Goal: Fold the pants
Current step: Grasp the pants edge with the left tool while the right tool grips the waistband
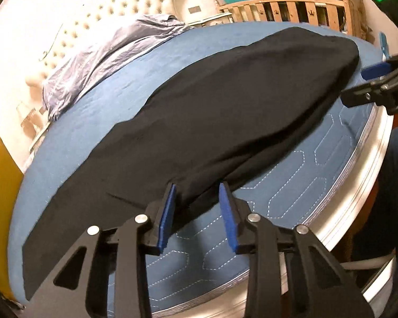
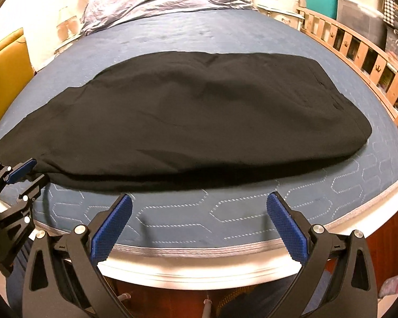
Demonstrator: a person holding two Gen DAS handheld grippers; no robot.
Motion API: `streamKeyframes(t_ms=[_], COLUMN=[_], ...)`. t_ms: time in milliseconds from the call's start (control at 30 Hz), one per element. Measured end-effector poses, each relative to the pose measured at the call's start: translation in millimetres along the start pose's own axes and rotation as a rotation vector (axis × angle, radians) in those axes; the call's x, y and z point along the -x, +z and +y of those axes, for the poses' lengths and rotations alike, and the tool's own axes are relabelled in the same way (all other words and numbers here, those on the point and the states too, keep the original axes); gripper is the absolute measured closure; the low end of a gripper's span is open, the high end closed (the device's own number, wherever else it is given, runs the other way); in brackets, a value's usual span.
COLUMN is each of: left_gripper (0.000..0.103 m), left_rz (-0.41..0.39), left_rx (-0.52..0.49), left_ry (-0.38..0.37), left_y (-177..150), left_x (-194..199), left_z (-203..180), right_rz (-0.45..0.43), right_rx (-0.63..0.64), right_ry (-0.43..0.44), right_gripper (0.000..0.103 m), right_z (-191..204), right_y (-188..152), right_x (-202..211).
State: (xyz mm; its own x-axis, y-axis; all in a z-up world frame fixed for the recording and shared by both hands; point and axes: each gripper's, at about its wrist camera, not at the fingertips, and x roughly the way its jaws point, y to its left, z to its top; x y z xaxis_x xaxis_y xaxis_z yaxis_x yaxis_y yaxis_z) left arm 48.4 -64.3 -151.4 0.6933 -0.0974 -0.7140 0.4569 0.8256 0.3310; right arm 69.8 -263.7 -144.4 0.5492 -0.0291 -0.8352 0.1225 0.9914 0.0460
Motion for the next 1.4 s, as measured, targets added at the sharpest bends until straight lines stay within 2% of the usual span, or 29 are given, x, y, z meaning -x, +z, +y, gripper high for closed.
streamKeyframes(t_ms=[33,100,167,333,433,533,633,667,833,867,933,967,1067,1167,1200,1267,1300,1333,1367,1400], left_gripper=[0.070,0.078,0.079,0.081,0.093,0.099,0.100,0.100,0.100,0.100,0.100,0.100,0.100,0.100,0.100,0.100,0.100,0.100,0.100,0.100], left_rz=[0.001,0.005,-0.006,0.013,-0.007,-0.001,-0.003,-0.003,0.000,0.001,0.003,0.004,0.006,0.004,0.003,0.002,0.002,0.003,0.004,0.005], left_rx=[0.001,0.001,0.013,-0.047,-0.055,-0.075,-0.079,-0.075,-0.064,-0.058,-0.053,-0.051,-0.036,-0.032,-0.032,-0.033,-0.037,-0.039,-0.041,-0.041], left_ry=[0.001,0.006,0.010,0.029,0.046,0.038,0.038,0.036,0.035,0.033,0.032,0.031,0.024,0.025,0.025,0.025,0.026,0.027,0.028,0.028], left_y=[0,3,6,4,5,1,1,1,1,1,1,1,2,1,1,0,0,0,0,1], left_x=[0,0,3,-5,3,1,-1,-2,-4,-5,-6,-6,-6,-7,-8,-8,-8,-9,-9,-8], left_z=[0,-1,3,-4,-5,-6,-6,-6,-6,-5,-4,-4,-2,-2,-1,-1,-1,0,0,0], right_rz=[0.000,-0.003,-0.014,-0.050,-0.071,-0.070,-0.051,-0.019,0.098,0.122,0.165,0.166,0.138,0.052,0.027,0.017,0.035,0.050,0.073,0.073], right_rx=[-0.003,-0.007,-0.009,-0.024,-0.020,-0.013,0.050,0.086,0.330,0.375,0.466,0.470,0.340,0.257,0.247,0.262,0.301,0.343,0.382,0.368], right_ry=[0.002,0.005,0.006,0.012,0.003,0.014,-0.049,-0.052,0.033,0.029,-0.055,-0.088,-0.046,-0.128,-0.104,0.010,0.010,-0.037,-0.133,-0.139], right_gripper=[0.005,0.005,0.005,0.005,0.005,0.005,0.005,0.006,0.006,0.007,0.011,0.011,0.010,0.014,0.014,0.015,0.015,0.015,0.013,0.012], right_z=[-2,-5,-6,-14,-21,-31,-38,-38,-20,-18,-19,-25,-52,-61,-59,-51,-45,-40,-39,-44], right_y=[0,2,6,26,45,81,130,146,206,211,217,219,231,235,235,233,231,229,228,230], right_x=[0,1,4,11,13,5,-20,-33,-95,-107,-139,-150,-162,-148,-141,-134,-138,-145,-158,-160])
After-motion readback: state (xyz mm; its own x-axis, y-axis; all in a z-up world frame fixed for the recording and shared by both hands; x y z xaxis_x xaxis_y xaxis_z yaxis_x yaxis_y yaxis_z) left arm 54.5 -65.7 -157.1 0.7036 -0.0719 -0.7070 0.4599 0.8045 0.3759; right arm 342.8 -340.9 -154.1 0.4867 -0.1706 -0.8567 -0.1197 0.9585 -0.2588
